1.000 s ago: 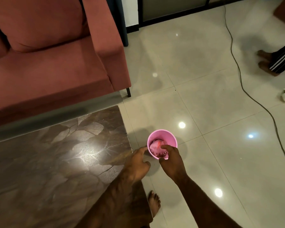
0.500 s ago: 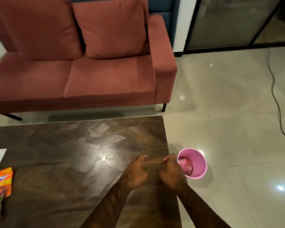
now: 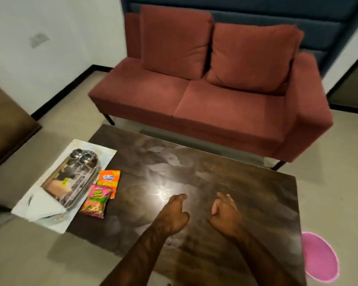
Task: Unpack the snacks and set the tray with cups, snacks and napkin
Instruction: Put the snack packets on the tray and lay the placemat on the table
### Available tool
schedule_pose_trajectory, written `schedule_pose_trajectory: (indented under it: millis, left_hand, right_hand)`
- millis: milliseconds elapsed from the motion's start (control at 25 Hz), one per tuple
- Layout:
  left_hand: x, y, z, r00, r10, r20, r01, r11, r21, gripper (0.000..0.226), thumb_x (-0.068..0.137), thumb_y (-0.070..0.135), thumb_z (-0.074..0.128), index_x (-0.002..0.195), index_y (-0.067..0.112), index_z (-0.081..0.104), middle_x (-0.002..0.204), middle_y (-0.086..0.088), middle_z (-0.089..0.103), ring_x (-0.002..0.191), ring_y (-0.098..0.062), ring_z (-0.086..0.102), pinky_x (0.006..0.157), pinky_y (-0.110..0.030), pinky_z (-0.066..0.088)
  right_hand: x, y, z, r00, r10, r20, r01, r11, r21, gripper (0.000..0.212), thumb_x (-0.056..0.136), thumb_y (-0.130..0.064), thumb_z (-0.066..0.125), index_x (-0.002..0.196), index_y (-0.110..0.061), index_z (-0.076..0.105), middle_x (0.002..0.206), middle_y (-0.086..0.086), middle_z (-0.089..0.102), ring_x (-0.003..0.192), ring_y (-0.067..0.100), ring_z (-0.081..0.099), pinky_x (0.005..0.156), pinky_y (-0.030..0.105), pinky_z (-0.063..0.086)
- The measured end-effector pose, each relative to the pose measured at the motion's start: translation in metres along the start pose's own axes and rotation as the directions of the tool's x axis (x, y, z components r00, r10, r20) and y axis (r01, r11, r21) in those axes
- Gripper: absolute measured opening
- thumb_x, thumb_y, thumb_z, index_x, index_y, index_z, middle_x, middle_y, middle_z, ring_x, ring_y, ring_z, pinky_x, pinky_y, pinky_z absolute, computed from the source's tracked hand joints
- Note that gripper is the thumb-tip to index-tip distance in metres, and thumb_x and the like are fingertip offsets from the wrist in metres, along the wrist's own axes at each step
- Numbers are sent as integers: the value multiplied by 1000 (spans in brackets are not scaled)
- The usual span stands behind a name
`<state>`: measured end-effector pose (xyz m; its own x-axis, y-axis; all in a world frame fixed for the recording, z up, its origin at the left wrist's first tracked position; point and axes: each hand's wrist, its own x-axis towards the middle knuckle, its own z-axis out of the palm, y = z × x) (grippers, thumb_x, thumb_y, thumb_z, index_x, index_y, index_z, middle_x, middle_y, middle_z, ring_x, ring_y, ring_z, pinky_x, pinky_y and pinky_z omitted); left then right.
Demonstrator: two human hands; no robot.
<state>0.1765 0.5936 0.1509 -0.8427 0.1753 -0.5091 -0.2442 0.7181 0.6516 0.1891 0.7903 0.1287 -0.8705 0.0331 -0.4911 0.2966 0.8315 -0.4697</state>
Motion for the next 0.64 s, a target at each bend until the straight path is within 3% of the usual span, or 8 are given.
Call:
schedule_pose_trajectory:
  millis: [80, 200, 400, 640]
  left_hand:
    - [-11, -31, -41, 996, -40, -76, 38, 999, -33, 66, 85, 13, 55, 149, 21, 39, 156, -1, 35, 138, -16, 42, 102, -15, 31]
    - [-25, -71, -88, 980, -89, -178, 77, 994, -76, 67, 85, 11, 57, 149, 19, 38, 156, -5, 35, 139, -21, 41, 111, -23, 33]
    - [-39, -113, -138, 944, -142, -297, 120, 989, -89, 69, 85, 12, 59, 151, 17, 37, 154, -6, 38, 138, -26, 41, 114, -35, 35]
    - [-36, -155, -176, 906, -267, -328, 231, 962, -145, 67, 87, 11, 60, 150, 13, 37, 152, -10, 39, 140, -28, 39, 111, -31, 32]
  right_hand:
    - [6, -50, 15, 995, -99, 19, 99, 995, 2, 19, 88, -28, 70, 100, -40, 61, 172, -1, 35, 167, 22, 16, 133, 40, 21]
    - [13, -114, 33, 981, -196, -2, 196, 980, 18, 46, 88, -26, 74, 130, -39, 62, 176, -5, 24, 165, 20, 21, 130, 37, 26]
    - [32, -182, 59, 952, -301, 60, 300, 953, 25, 62, 87, -18, 72, 144, -34, 56, 177, -6, 22, 161, 21, 30, 126, 36, 37]
    - [65, -236, 87, 921, -362, 146, 362, 932, 31, 61, 89, -18, 72, 147, -30, 55, 175, -4, 25, 161, 21, 30, 124, 38, 37]
